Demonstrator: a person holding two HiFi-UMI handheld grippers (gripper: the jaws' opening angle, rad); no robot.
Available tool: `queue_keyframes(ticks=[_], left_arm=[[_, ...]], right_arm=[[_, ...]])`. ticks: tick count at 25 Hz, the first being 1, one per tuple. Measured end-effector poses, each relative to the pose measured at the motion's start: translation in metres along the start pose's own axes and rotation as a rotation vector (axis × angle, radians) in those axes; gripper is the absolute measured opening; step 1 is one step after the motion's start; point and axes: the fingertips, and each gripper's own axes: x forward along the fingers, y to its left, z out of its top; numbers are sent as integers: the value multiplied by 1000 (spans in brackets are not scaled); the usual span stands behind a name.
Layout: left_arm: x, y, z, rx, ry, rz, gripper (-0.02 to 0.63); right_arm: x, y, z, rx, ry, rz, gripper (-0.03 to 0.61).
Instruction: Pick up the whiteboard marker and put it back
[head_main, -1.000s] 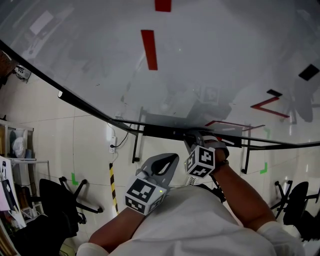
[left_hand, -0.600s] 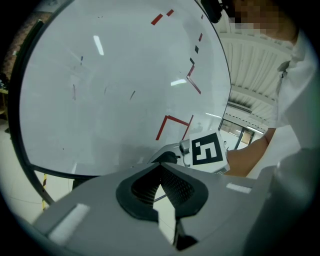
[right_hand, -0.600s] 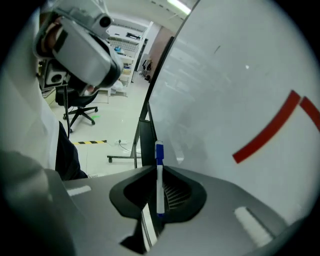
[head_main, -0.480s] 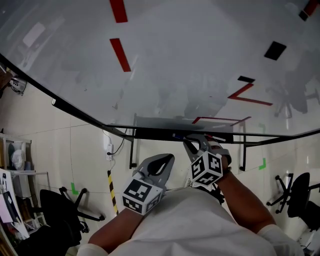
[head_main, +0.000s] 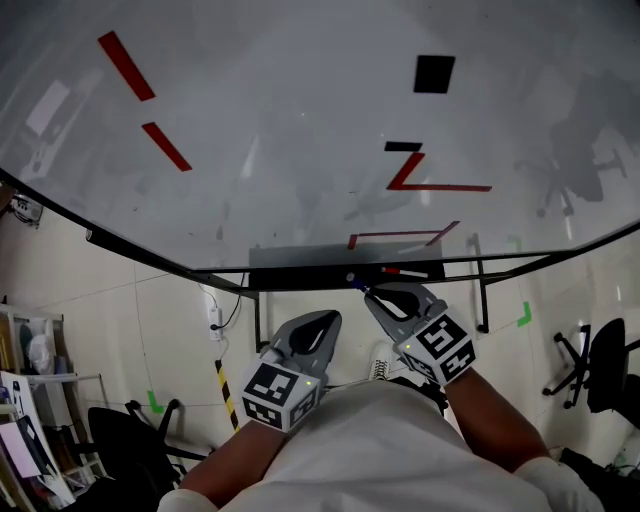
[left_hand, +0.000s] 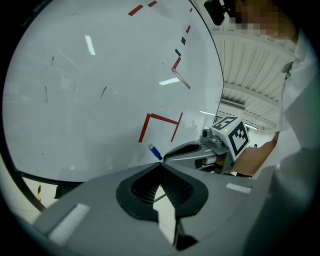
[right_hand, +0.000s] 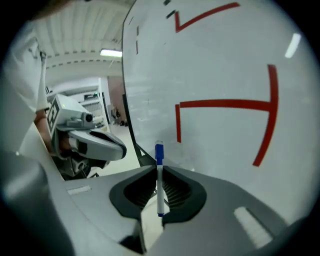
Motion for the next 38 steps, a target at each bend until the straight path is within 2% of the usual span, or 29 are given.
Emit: queue_keyframes(ticks=[5,9,13,22,30,38], left_arm=[[9,-12,3,10,-4,-18,17],[11,-25,6,28,-18,-47,17],[13,-30,11,41,-29,-58,17],[5,-35,20,33,-81,-63,17],[-1,-39,18,46,-77,-53,17],[-8,-27,15,58,-73,6,15]], right_arm=[[-25,-5,-2,153,-88,15,38],[-53,-8,6,276,-200,20,38],[-82,-13,14,358,-299,13,38],[-113,-10,15,430,-385,7,38],[-110,-2,11,438,-383,27,38],[-105,-1,13,417,-370,29,38]])
